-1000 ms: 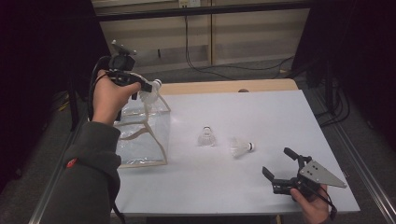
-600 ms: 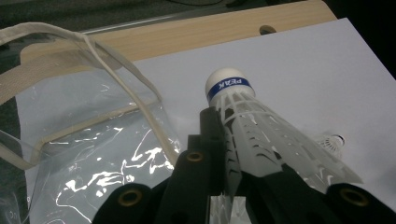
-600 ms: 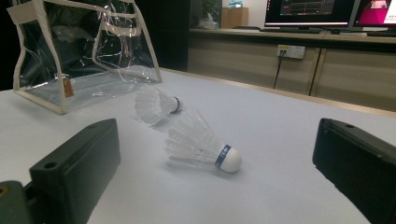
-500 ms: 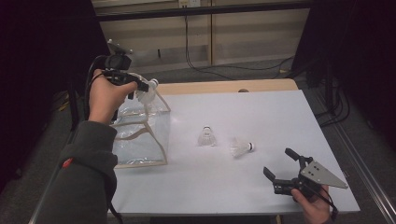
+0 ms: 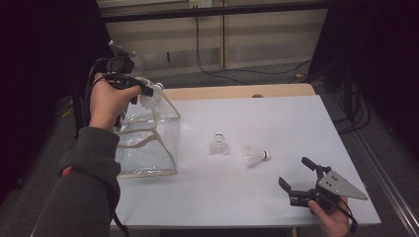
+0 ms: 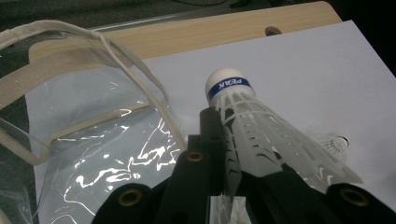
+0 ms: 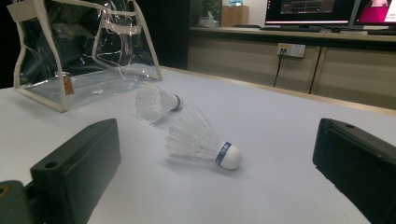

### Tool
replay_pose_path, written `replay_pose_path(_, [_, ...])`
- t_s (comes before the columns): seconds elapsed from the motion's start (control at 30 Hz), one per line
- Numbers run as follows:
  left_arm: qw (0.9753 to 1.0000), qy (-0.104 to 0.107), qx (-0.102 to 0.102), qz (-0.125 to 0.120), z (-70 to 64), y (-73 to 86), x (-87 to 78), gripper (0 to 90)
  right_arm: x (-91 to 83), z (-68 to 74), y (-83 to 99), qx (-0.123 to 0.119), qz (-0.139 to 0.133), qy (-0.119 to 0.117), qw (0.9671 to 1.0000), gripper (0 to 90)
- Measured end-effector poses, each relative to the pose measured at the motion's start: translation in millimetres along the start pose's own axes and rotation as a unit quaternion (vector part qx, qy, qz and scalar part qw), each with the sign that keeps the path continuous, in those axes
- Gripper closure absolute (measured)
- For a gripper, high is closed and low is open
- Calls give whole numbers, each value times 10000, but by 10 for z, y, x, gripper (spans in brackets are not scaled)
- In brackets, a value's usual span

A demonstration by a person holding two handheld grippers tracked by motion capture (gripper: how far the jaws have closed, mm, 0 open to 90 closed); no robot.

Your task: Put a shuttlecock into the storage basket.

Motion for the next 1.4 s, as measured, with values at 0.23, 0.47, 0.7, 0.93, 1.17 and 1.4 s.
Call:
replay_pose_path(0.23, [10000,0,-51,-19,47,-3,-13,891,13,1,0,3,0,-7,10000,11])
replay_pose_path(0.47, [9999,-69,-108,-35,123,-5,-25,891,20,1,-2,-4,-12,-10,10000,12])
replay_pose_path(0.7, [9999,-68,-118,-48,151,-6,-31,891,27,1,-3,-9,0,-23,10000,12])
replay_pose_path(0.93, [9997,-99,-183,-114,196,-11,-43,891,35,5,-2,-8,3,-40,10000,12])
replay_pose_path(1.17, [9996,-151,-211,-113,253,-6,-55,891,37,10,1,-5,15,-40,10000,12])
replay_pose_path(1.4, [9994,-199,-246,-122,285,-5,-58,891,46,14,0,-18,-3,-46,10000,12])
Point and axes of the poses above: each handheld gripper's, and its own axes: x roughly forward along the jaws, y roughly out of its underside, z roughly to its left, the point moved 4 cm from there along x, roughly forward along the jaws
